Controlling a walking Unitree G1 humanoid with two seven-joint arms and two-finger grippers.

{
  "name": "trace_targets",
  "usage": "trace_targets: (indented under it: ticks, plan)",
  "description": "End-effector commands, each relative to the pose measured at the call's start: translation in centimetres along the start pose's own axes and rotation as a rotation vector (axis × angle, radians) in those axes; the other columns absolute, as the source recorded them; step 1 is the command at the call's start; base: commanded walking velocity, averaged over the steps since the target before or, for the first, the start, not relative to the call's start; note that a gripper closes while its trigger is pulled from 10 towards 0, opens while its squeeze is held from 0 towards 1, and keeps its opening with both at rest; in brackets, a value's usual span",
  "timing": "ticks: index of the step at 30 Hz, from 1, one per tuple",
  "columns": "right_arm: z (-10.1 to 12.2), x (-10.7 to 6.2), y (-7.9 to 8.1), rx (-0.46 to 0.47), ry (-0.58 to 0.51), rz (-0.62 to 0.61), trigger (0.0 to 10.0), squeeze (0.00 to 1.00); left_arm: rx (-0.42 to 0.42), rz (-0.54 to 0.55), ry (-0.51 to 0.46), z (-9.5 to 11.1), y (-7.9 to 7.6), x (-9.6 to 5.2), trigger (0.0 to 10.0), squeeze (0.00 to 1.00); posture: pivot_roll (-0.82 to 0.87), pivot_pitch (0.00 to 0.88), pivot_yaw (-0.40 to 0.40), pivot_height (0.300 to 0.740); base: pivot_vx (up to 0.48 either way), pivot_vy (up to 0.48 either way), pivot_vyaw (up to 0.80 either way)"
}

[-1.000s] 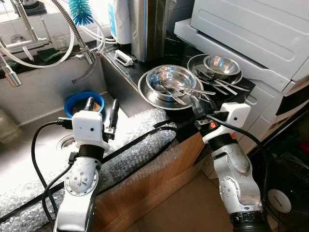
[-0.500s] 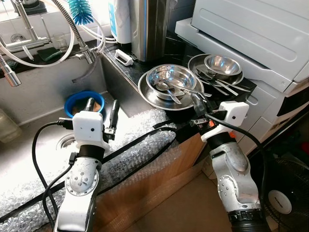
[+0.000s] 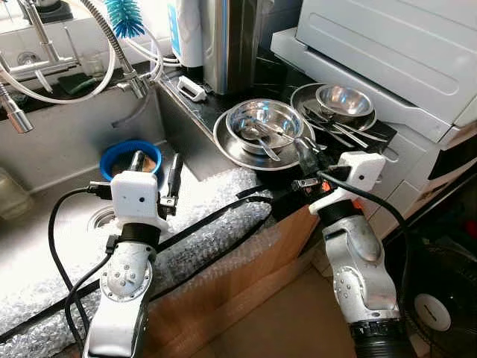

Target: Kitchen organization

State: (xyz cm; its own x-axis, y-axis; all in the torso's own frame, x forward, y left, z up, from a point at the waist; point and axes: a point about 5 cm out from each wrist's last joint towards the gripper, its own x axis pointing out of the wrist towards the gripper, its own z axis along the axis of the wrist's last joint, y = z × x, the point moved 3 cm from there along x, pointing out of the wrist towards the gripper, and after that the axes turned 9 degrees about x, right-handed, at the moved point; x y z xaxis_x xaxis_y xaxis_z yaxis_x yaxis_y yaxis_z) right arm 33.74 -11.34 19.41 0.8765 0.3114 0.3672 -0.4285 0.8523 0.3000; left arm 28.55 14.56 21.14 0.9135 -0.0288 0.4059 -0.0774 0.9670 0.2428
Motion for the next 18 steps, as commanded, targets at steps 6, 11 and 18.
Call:
trace_targets:
  ticks: [6, 11, 18]
  plan:
    - [2.8, 1.0, 1.0, -0.028, -0.102, 0.04, 0.3, 0.0, 0.013, 0.019, -0.023, 0.5, 0.3, 0.3, 10.0, 0.0, 0.07, 0.094, -0.049, 0.74, 0.0, 0.0, 0.0]
    - [3.7, 1.5, 1.6, -0.034, -0.132, 0.057, 10.0, 0.0, 0.012, 0.024, -0.028, 0.7, 0.3, 0.4, 10.0, 0.0, 0.07, 0.093, -0.05, 0.74, 0.0, 0.0, 0.0]
    - [5.7, 2.2, 2.6, -0.013, -0.193, 0.086, 10.0, 0.0, 0.015, 0.029, -0.037, 0.9, 0.4, 0.6, 10.0, 0.0, 0.07, 0.094, -0.05, 0.74, 0.0, 0.0, 0.0]
